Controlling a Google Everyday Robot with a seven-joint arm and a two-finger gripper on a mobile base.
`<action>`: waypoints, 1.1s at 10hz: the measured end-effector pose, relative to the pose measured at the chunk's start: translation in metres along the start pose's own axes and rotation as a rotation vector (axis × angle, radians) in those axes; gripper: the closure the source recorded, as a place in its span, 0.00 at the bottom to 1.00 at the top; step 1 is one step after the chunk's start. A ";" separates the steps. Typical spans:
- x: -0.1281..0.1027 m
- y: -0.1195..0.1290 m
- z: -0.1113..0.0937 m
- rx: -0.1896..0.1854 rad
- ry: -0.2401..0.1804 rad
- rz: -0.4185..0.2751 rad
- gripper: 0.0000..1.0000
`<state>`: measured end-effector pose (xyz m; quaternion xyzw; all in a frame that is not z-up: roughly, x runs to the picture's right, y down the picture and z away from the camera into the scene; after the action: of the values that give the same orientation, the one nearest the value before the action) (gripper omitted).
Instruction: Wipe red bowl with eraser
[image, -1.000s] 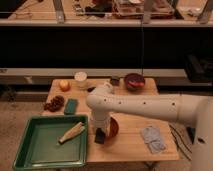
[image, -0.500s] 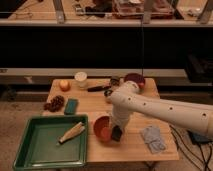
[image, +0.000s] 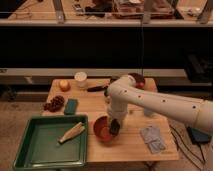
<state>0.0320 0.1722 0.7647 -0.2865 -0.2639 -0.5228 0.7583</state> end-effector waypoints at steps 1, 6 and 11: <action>-0.002 -0.015 0.002 -0.003 -0.005 -0.014 1.00; -0.041 -0.114 0.019 -0.034 -0.028 -0.171 1.00; -0.063 -0.089 0.019 -0.036 -0.027 -0.140 1.00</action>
<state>-0.0740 0.2002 0.7481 -0.2878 -0.2843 -0.5753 0.7109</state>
